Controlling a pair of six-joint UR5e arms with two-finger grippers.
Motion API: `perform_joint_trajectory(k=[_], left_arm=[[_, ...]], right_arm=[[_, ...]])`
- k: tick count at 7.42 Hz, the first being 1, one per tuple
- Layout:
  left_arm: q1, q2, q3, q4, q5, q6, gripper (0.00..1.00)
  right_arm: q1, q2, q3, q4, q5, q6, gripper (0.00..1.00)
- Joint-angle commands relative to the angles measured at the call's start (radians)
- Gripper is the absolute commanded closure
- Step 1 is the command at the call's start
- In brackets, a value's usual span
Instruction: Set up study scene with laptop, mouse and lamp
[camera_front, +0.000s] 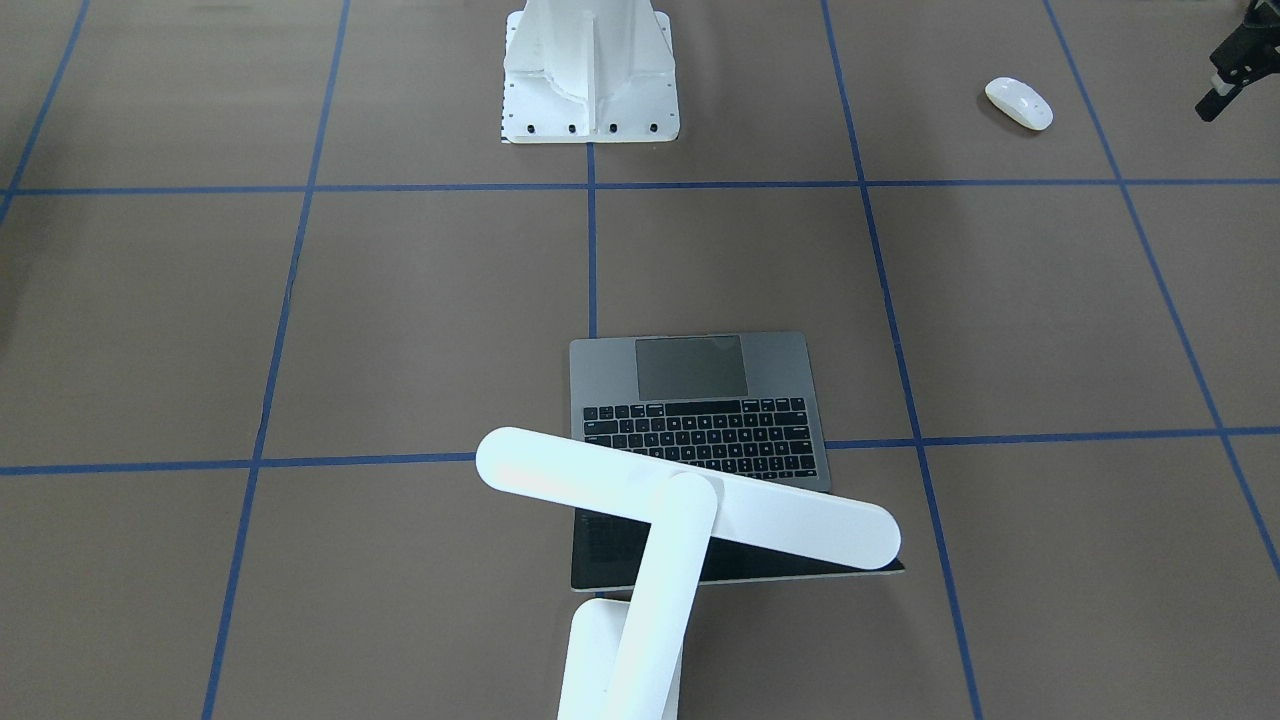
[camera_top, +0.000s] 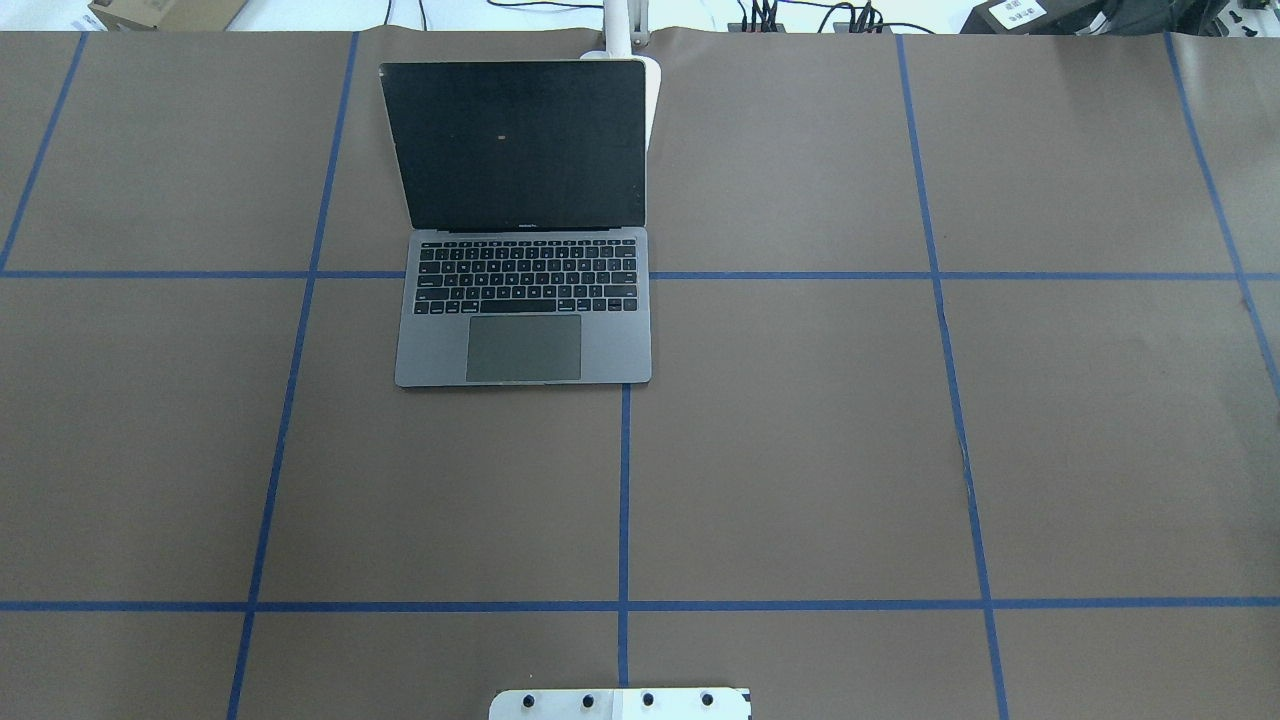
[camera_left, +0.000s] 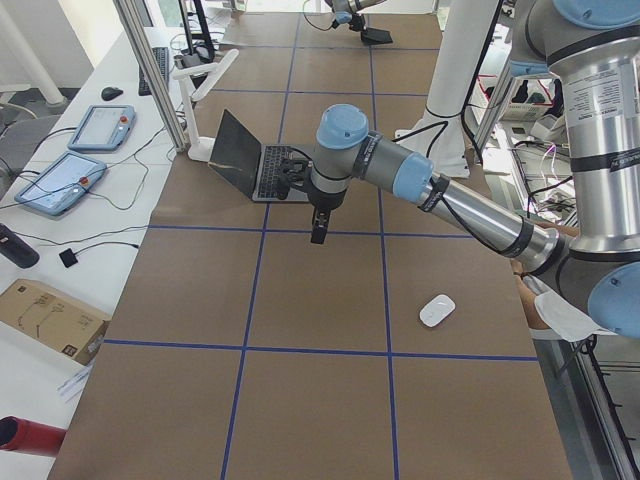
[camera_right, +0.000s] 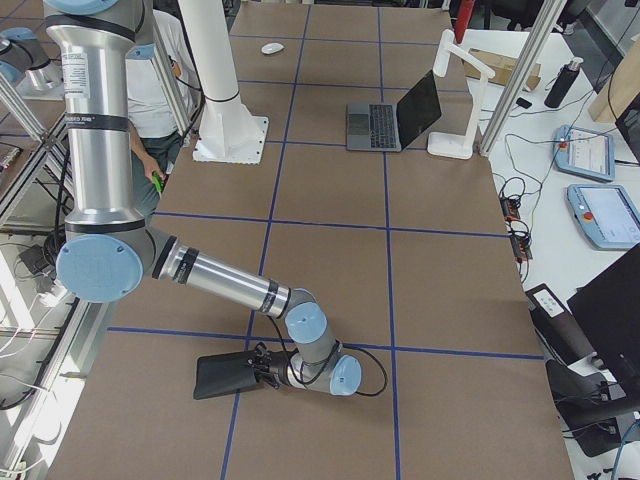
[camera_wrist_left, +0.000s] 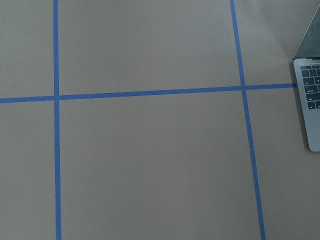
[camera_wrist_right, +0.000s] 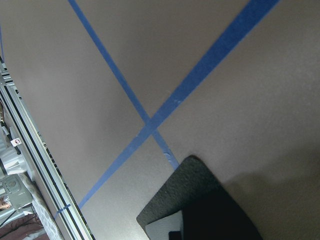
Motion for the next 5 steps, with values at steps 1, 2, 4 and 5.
perform_joint_trajectory(k=[1, 2, 4, 5], left_arm=[[0.0, 0.006, 0.003, 0.003, -0.002, -0.002, 0.0], [0.0, 0.007, 0.003, 0.006, -0.002, -0.005, 0.0], [0.0, 0.022, 0.005, 0.005, -0.004, -0.017, 0.0], [0.003, 0.025, 0.019, 0.005, -0.002, -0.017, 0.0]], right_arm=[[0.001, 0.033, 0.069, -0.153, 0.013, 0.001, 1.0], [0.003, 0.059, 0.101, -0.25, 0.016, 0.001, 1.0], [0.045, 0.183, 0.107, -0.438, 0.014, 0.002, 1.0], [0.058, 0.264, 0.109, -0.558, 0.022, 0.014, 1.0]])
